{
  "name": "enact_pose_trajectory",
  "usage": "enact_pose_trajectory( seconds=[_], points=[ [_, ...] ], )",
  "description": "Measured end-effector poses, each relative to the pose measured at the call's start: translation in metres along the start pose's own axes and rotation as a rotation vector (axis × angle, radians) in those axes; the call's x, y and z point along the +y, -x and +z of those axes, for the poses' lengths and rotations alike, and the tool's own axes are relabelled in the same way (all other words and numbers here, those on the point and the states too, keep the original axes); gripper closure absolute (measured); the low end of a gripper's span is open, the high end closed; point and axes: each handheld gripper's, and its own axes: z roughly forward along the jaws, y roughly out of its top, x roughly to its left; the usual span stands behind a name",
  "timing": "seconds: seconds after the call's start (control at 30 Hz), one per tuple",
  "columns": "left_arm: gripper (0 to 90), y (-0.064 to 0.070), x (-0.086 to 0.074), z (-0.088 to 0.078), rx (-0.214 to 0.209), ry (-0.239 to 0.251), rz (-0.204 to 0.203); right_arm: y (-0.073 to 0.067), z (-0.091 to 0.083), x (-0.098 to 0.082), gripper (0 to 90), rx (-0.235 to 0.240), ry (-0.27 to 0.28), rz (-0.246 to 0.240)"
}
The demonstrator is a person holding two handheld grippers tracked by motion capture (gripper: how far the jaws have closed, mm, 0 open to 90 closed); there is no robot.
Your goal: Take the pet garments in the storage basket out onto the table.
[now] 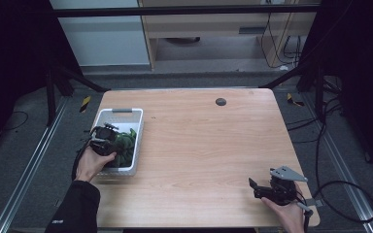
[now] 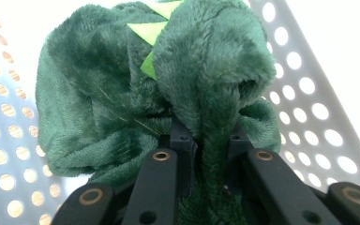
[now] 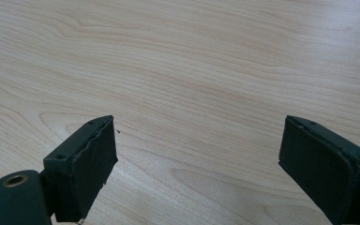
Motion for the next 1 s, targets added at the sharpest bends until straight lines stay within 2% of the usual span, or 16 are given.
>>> enact_pose_trajectory(
  seconds=[0.2, 0.43, 1.0],
  points=[
    [81.2, 0.0, 0.0, -0.007, 0.013, 0.037, -0.004, 0.0, -0.001, 0.0, 11.4, 0.0, 0.003, 0.001],
    [81.6, -0.002, -0.001, -0.023, -0.004, 0.071, 0.003, 0.0, -0.001, -0.001, 11.4, 0.002, 0.003, 0.0],
    [82.2, 0.007, 0.006, -0.072, 0.002, 0.154, 0.063, 0.0, -0.001, 0.0, 11.4, 0.003, 0.003, -0.004]
  ],
)
